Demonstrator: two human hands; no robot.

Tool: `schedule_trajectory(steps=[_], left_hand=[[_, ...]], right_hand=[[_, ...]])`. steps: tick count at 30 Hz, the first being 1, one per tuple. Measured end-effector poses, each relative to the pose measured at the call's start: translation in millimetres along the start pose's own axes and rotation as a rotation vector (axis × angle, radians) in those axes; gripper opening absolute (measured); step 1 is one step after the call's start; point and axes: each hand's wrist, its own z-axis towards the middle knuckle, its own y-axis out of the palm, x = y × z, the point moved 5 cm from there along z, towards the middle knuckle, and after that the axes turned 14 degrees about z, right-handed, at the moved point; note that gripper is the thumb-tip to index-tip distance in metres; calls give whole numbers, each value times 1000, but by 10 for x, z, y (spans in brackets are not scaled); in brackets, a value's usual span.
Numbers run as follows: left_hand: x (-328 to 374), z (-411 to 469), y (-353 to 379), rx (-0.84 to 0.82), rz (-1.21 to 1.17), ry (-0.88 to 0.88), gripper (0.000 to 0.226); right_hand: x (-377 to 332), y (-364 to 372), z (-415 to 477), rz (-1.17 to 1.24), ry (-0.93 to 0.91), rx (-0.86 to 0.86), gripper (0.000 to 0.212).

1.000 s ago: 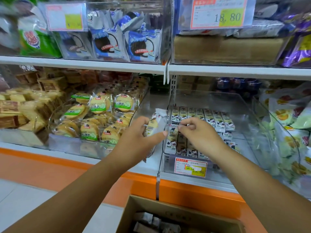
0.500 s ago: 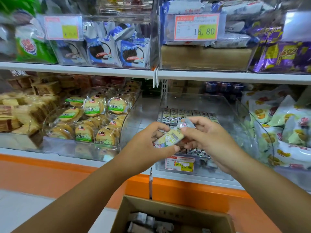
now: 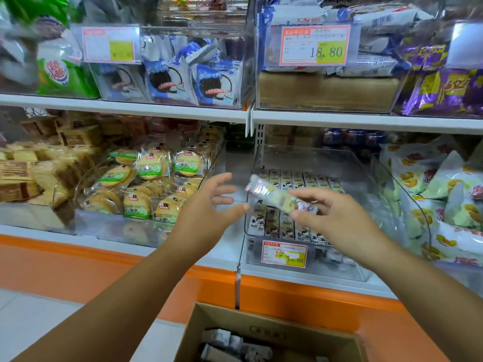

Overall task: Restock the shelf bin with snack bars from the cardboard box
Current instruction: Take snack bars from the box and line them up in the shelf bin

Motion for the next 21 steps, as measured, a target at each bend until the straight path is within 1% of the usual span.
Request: schedule_trajectory(steps=[2, 3, 5, 8, 12, 16, 21], left_hand=[[-96, 22, 63, -55, 91, -12, 61], [-148, 25, 126, -115, 137, -14, 58], [-227, 7, 252, -238, 233, -12, 55], [-270, 5, 358, -327, 257, -22, 55], [-263, 29, 402, -347, 215, -21, 56], [-236, -4, 430, -368, 242, -2, 55], [-205, -16, 424, -351, 270, 25, 53]], right_hand=[[111, -112, 80, -126, 20, 128, 33], [184, -132, 120, -191, 48, 149, 34], [325, -94, 194, -267, 111, 134, 35], [423, 63, 274, -280, 152, 98, 38], [412, 196, 340, -349, 144, 83, 39], [494, 319, 385, -298, 175, -22, 43], [527, 353, 428, -263, 181, -29, 48]])
